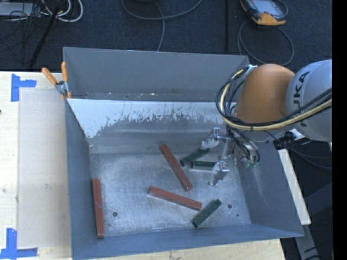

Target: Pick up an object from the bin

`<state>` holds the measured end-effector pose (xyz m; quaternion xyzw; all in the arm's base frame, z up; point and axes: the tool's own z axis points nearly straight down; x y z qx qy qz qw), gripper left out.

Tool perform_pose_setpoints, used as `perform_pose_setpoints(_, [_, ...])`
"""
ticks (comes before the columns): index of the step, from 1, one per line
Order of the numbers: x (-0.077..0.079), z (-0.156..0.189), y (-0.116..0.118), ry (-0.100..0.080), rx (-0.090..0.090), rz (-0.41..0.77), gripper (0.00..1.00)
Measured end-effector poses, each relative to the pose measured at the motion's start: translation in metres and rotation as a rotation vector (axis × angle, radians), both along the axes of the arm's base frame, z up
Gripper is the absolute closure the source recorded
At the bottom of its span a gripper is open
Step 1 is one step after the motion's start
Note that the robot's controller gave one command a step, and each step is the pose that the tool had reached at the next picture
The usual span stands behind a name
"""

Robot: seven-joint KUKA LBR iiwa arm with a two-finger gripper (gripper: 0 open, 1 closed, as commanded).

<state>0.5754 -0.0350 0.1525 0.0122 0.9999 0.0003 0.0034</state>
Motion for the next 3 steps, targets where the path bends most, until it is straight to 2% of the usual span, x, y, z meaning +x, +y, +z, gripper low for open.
perform_pose_setpoints(1, [0.0, -0.074, 0.012, -0.022, -0.003, -0.052, 1.0])
perform_pose_setpoints(2, [0.0, -0.074, 0.012, -0.022, -0.004, -0.052, 1.0])
perform_pose_setpoints(3, [-0.012, 0.104, 0.005, -0.003, -0.001, -0.037, 1.0])
